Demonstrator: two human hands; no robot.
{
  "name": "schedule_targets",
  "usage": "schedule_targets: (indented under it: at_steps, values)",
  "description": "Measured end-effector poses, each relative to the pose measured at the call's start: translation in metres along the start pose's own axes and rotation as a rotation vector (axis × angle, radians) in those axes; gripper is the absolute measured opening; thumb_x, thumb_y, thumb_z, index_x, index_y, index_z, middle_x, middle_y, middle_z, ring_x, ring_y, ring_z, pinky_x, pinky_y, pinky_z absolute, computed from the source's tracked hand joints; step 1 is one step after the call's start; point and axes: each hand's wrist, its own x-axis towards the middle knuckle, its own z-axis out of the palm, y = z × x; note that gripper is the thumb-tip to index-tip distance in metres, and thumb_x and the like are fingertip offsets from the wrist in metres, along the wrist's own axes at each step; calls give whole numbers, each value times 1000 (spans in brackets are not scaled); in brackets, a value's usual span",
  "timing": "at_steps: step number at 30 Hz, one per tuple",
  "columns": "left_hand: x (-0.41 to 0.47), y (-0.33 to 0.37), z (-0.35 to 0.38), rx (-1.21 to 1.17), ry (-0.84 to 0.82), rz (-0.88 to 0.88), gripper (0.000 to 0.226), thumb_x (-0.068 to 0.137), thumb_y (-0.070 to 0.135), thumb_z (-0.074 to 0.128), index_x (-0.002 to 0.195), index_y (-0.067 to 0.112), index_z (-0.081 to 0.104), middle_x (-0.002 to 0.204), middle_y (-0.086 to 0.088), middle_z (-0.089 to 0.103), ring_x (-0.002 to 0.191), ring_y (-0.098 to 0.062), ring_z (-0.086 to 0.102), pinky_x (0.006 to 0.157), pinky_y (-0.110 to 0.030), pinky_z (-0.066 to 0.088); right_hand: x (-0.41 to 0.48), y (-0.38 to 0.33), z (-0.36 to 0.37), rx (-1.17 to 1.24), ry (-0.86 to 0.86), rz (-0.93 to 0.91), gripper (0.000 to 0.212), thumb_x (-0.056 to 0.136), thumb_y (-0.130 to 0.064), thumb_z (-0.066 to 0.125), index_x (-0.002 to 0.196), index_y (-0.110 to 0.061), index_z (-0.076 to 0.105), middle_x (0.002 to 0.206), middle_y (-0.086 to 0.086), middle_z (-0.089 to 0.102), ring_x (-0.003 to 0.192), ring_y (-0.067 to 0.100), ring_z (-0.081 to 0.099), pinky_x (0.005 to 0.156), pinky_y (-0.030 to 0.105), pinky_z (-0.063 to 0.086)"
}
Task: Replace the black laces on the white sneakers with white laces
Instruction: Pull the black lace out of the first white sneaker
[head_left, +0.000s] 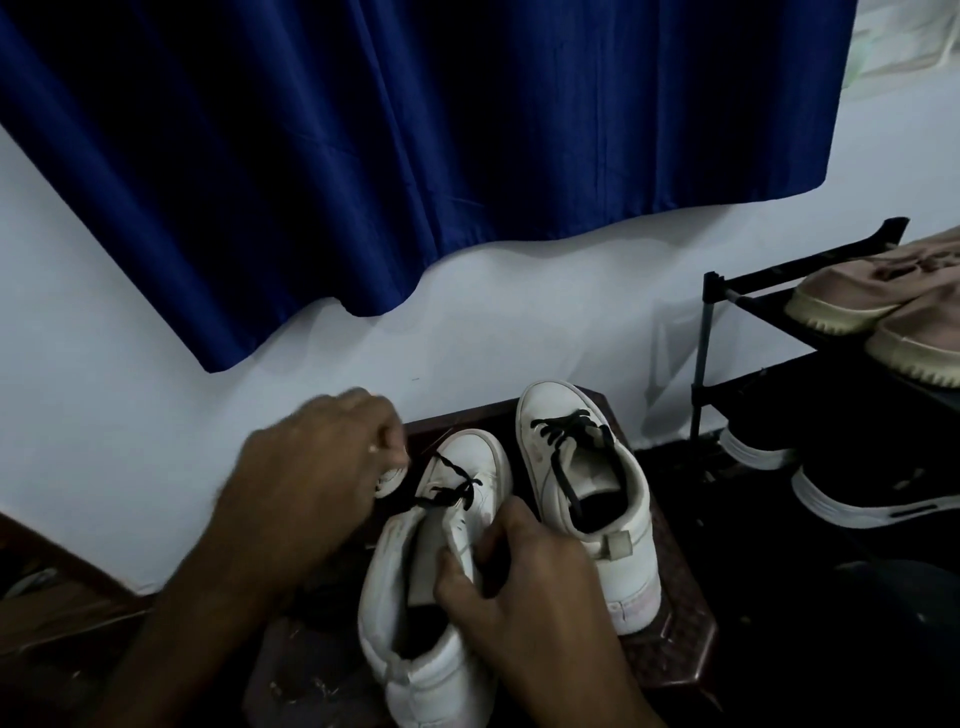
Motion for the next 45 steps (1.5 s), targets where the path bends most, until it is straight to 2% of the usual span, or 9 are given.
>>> schedule_targets:
  at_steps: [4, 11, 15, 19, 27, 30, 35, 40, 45]
  values:
    - [-8, 18, 18, 49, -167, 111, 20, 83, 39, 66, 101, 39, 55, 106, 19, 51, 100, 1, 50, 74, -24, 37, 1, -1, 3, 3, 3, 4, 35, 66, -64, 45, 64, -31, 34, 62, -3, 61, 62, 15, 60, 57, 26, 42]
    - [-6, 28, 38, 137, -85, 120, 47, 29, 14, 91, 57, 30, 57, 61, 12, 53, 54, -12, 58, 41, -19, 28, 1, -1, 2, -11, -8, -3, 38, 71, -58, 59, 63, -31, 33, 57, -11, 51, 67, 14, 60, 57, 20, 38]
    - [-13, 22, 35, 120, -7, 112, 36, 46, 18, 92, 59, 26, 59, 65, 9, 54, 59, -17, 59, 41, -26, 42, 0, 0, 1, -1, 17, -14, 35, 69, -62, 49, 63, -31, 34, 58, -8, 55, 65, 15, 59, 57, 23, 41]
    - [-5, -14, -1, -37, 294, -216, 12, 85, 32, 70, 77, 28, 61, 81, 14, 57, 68, -12, 52, 59, -29, 38, 0, -1, -1, -2, 37, -6, 35, 66, -64, 39, 66, -28, 38, 61, -5, 60, 70, 16, 59, 61, 24, 41]
    - [-22, -102, 30, -531, 414, -752, 16, 85, 34, 73, 81, 19, 67, 87, -5, 69, 78, -32, 62, 73, -40, 48, -2, -3, -1, -7, 55, 5, 39, 63, -63, 37, 67, -25, 44, 61, -3, 61, 71, 16, 59, 61, 24, 40]
    - [-43, -125, 41, -616, 440, -897, 42, 79, 59, 65, 89, 19, 67, 75, -15, 62, 63, -35, 57, 65, -39, 49, -1, -1, -2, -22, 50, 27, 39, 61, -63, 36, 67, -24, 43, 64, -2, 63, 70, 16, 60, 62, 24, 41]
    - [-50, -88, 37, -452, 119, -660, 17, 80, 35, 76, 69, 31, 65, 62, 11, 65, 54, -22, 61, 57, -32, 43, -1, 0, -3, -31, 43, 49, 36, 60, -64, 39, 63, -28, 36, 60, -5, 60, 65, 15, 62, 64, 28, 43]
    - [-69, -72, 50, -399, -145, -542, 22, 81, 19, 74, 85, 35, 60, 82, 31, 61, 61, 4, 59, 64, -27, 45, -3, -2, -5, -127, 32, -3, 31, 66, -58, 48, 66, -28, 38, 54, -8, 49, 67, 15, 58, 48, 20, 31]
    - [-78, -42, 52, -626, 7, -469, 16, 84, 28, 67, 94, 39, 60, 91, 24, 66, 80, 4, 63, 78, -33, 51, 2, -18, -11, -349, 32, -135, 23, 72, -44, 62, 79, -28, 46, 74, -9, 56, 59, 12, 59, 46, 26, 42]
